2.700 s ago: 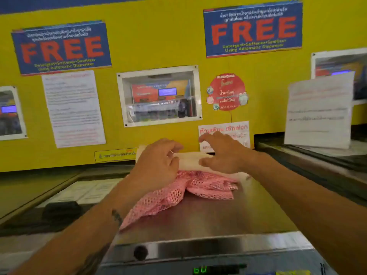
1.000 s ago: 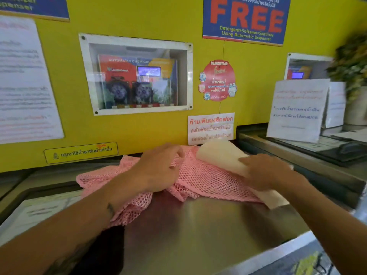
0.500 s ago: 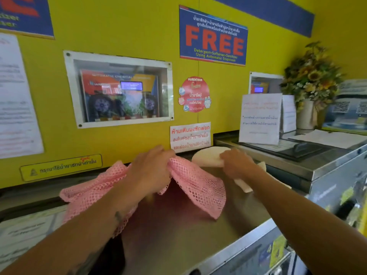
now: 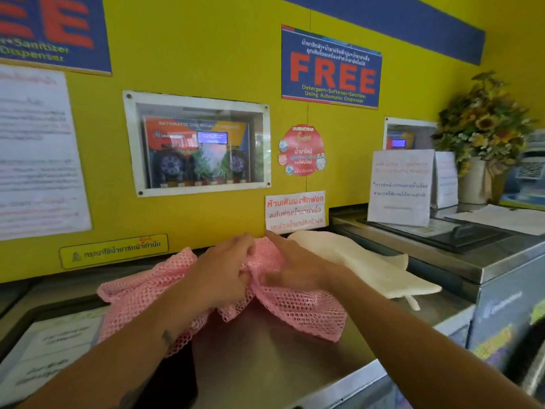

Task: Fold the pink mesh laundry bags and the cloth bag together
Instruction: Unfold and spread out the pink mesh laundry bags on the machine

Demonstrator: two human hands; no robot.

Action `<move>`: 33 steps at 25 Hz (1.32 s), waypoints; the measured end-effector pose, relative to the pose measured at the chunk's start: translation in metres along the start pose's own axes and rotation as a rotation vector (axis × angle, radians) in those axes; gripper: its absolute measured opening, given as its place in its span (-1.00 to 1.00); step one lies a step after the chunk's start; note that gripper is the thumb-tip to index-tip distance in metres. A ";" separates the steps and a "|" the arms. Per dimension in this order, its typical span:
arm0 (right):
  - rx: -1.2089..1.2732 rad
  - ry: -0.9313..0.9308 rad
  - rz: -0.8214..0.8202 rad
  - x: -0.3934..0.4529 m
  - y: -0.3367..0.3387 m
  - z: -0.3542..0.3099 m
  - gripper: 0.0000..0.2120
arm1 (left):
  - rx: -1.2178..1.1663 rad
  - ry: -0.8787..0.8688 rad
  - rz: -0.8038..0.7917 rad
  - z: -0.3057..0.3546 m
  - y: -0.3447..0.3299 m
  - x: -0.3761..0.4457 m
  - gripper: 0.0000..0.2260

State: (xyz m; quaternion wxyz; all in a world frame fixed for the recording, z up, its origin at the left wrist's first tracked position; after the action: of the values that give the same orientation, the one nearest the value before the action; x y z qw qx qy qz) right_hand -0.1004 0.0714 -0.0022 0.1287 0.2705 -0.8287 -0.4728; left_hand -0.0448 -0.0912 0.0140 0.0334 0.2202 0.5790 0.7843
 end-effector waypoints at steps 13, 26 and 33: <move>-0.437 0.214 0.499 -0.002 0.061 -0.017 -0.62 | -0.032 0.201 0.234 0.004 0.016 0.008 -0.68; -0.434 -0.295 0.348 -0.037 0.106 0.122 -0.59 | 0.114 0.164 0.009 -0.002 -0.041 0.039 -0.63; -0.636 -0.409 -0.049 -0.012 0.090 0.082 -0.50 | 0.247 0.178 0.151 -0.011 -0.025 0.023 -0.61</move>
State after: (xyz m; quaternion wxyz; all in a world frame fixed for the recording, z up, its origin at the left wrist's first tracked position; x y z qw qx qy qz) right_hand -0.1586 0.1734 0.0322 0.0267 0.1369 -0.6423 -0.7536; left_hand -0.0748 -0.0861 -0.0051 -0.1041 0.1953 0.6534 0.7239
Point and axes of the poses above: each hand's wrist, its own x-axis towards the middle knuckle, its own y-axis out of the back of the hand, z = x × y, the point moved 3 cm from there along x, towards the middle knuckle, and after that the axes turned 10 degrees about -z, right-handed, at the moved point
